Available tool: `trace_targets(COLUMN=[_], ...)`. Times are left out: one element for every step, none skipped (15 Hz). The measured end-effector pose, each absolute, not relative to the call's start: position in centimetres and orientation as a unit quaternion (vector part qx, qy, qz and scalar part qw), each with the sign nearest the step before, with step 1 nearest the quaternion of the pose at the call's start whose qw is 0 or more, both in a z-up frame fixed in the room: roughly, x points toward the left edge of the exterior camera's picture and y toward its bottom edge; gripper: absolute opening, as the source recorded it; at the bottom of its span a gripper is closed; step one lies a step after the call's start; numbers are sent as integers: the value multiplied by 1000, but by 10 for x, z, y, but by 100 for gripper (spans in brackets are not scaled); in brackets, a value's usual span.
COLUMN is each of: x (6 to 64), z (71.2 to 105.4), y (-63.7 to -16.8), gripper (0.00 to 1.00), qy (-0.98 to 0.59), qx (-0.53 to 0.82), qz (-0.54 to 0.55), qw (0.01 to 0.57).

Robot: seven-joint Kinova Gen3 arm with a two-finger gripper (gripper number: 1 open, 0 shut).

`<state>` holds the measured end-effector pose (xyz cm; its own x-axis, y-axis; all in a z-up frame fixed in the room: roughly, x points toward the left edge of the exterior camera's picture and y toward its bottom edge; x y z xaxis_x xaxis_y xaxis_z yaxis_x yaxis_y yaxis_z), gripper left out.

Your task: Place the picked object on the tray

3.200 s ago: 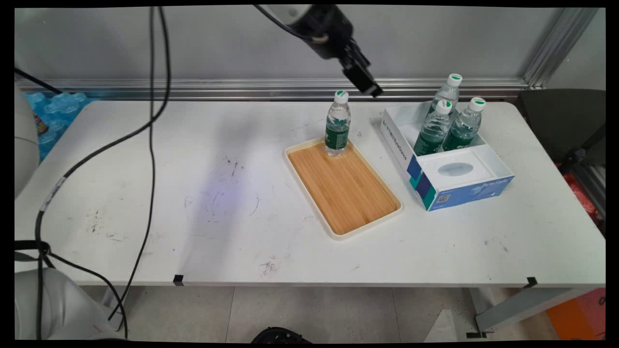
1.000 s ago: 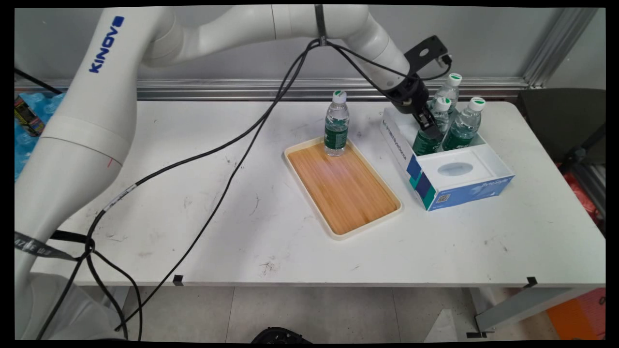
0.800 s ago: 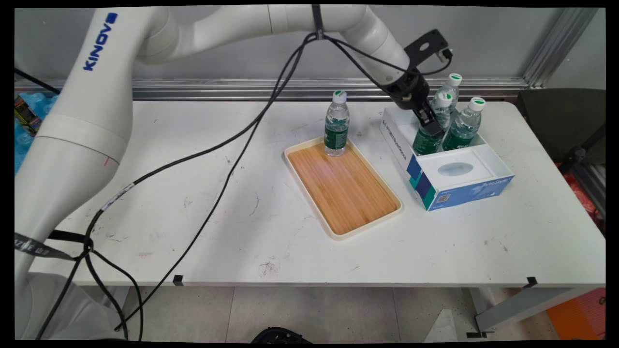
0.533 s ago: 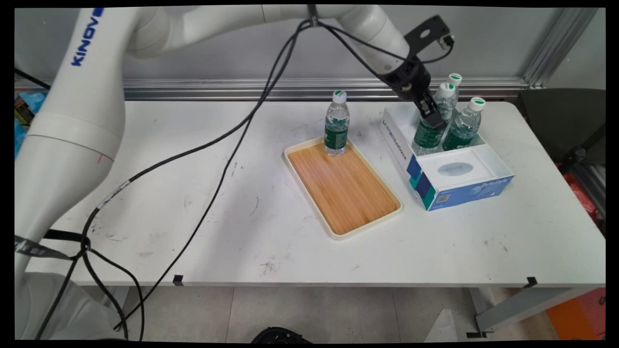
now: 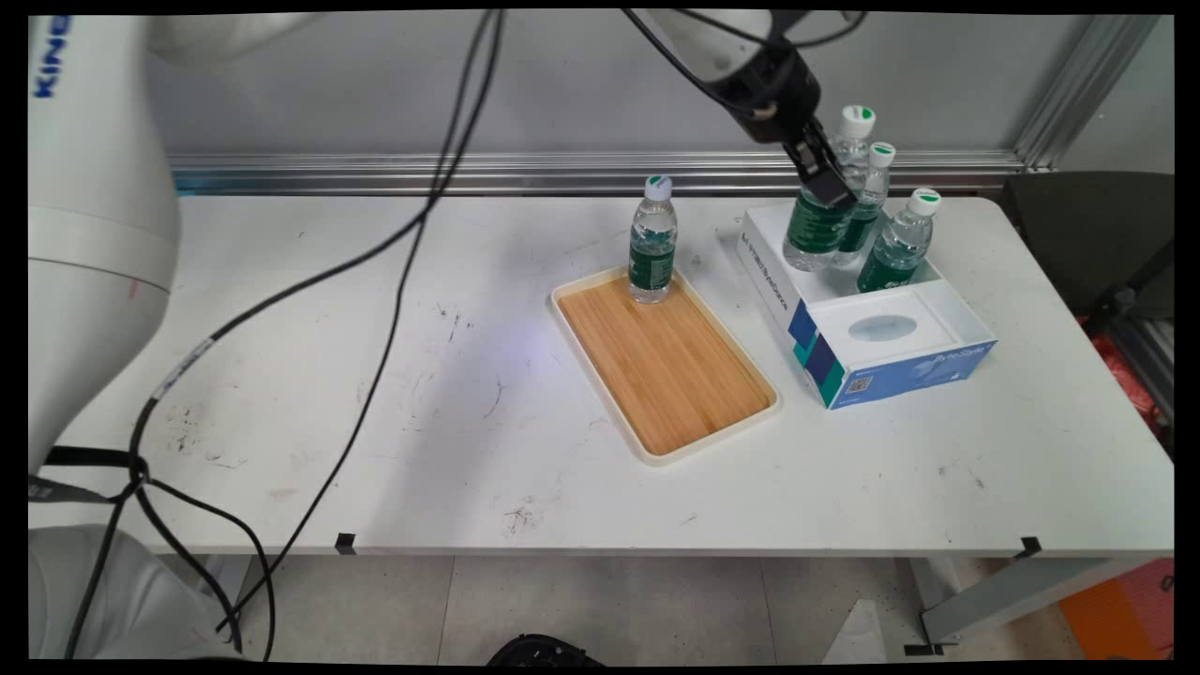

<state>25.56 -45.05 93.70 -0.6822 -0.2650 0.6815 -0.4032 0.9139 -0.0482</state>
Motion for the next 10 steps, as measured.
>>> trace_targets(x=[262,269,274,282,289,299,308,315,324,330], z=[945,951,954,959,962,965,966,967,966,965], y=[-442,-435,-429,-420,-412,-402,-393,-385,-377,-370], gripper=[0,0,0,0,0,0,0,0,0,0], qy=[-913,-914,-915,-917,-919,-921,-923,-924,-925,-926], qx=[183,183,183,182,180,180,179,179,179,179], qz=[96,95,94,91,89,85,81,78,74,72], qw=[351,349,346,343,339,335,332,329,327,325])
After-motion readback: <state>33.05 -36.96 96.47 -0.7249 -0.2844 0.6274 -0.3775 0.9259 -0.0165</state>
